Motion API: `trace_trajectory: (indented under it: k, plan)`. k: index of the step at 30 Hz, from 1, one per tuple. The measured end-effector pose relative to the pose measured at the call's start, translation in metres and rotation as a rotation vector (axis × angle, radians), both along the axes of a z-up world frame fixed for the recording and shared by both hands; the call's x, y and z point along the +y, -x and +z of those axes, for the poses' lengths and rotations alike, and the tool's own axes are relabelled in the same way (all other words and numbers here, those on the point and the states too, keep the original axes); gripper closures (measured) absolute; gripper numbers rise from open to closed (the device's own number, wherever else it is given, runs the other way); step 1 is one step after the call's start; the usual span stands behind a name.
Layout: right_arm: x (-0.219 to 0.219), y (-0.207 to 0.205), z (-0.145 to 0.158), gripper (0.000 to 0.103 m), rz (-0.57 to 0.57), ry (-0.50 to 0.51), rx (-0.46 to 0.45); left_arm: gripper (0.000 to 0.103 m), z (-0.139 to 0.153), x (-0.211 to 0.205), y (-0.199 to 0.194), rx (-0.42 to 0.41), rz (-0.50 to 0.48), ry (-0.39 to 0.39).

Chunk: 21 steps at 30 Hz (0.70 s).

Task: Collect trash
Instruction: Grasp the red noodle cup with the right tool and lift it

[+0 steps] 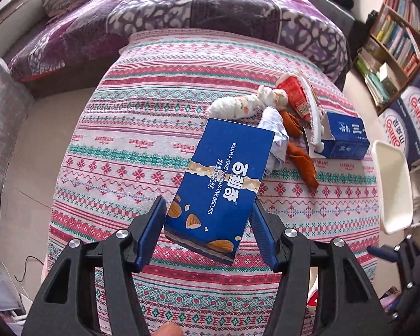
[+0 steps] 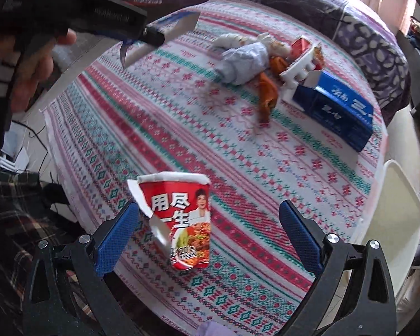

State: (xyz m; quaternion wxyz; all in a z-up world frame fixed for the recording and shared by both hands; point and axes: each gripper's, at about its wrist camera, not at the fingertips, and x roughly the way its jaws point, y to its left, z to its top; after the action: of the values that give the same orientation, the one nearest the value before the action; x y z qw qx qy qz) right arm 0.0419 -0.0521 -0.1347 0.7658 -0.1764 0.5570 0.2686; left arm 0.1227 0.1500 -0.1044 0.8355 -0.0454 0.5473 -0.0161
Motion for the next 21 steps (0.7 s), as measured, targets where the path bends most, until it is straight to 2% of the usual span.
trace_trajectory:
  k: [8,10,11,13,14,18,21]
  plan:
    - [0.012,0.007,-0.034,0.008,0.029,0.048,0.119,0.044,-0.003,0.016,-0.005,0.01,0.09,0.056]
    - [0.012,0.006,-0.041,0.018,0.027,0.064,0.133,0.044,-0.005,0.018,-0.005,0.012,0.092,0.062]
    - [0.013,0.005,-0.044,0.028,0.024,0.071,0.143,0.044,-0.006,0.018,-0.006,0.013,0.091,0.063]
    - [0.014,0.002,-0.05,0.055,0.011,0.071,0.172,0.044,-0.007,0.019,-0.006,0.014,0.091,0.065]
    - [0.014,-0.001,-0.05,0.057,-0.002,0.057,0.181,0.044,-0.008,0.019,-0.006,0.015,0.092,0.067]
    - [0.014,-0.011,-0.037,0.059,-0.044,0.026,0.118,0.044,-0.011,0.021,-0.008,0.013,0.102,0.07]
    - [0.018,-0.018,-0.018,0.059,-0.067,-0.009,0.02,0.044,-0.011,0.022,-0.009,0.002,0.114,0.069]
